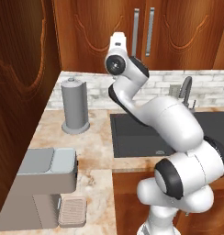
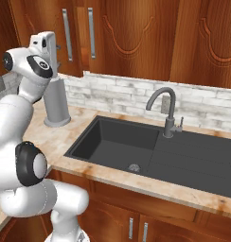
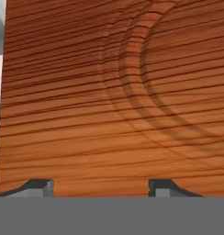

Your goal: Close all open cabinet doors.

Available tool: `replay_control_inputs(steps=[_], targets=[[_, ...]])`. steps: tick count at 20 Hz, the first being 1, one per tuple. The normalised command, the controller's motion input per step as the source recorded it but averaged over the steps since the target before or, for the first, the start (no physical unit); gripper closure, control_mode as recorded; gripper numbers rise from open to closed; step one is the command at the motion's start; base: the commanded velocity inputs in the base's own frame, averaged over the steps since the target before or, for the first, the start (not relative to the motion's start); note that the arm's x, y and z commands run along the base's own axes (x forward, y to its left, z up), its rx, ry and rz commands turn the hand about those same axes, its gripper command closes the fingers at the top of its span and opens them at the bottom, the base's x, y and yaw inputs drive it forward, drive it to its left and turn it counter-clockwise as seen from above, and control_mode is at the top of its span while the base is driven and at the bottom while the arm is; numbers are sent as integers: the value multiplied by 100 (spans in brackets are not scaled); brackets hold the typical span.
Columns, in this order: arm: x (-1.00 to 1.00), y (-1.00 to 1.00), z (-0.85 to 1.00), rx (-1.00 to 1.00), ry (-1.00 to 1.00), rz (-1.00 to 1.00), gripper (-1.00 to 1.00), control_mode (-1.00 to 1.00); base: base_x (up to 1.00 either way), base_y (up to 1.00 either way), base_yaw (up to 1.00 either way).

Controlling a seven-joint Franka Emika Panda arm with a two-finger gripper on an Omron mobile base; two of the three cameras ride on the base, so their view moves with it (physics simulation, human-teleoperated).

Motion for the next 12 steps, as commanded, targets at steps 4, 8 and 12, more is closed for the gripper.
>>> replay_control_inputs(steps=[4, 8, 12], targets=[[47, -25, 0, 4, 0, 0, -100, -100, 0, 0, 0], [54, -21, 0, 9, 0, 0, -100, -100, 0, 0, 0], [58, -18, 0, 15, 0, 0, -100, -100, 0, 0, 0]])
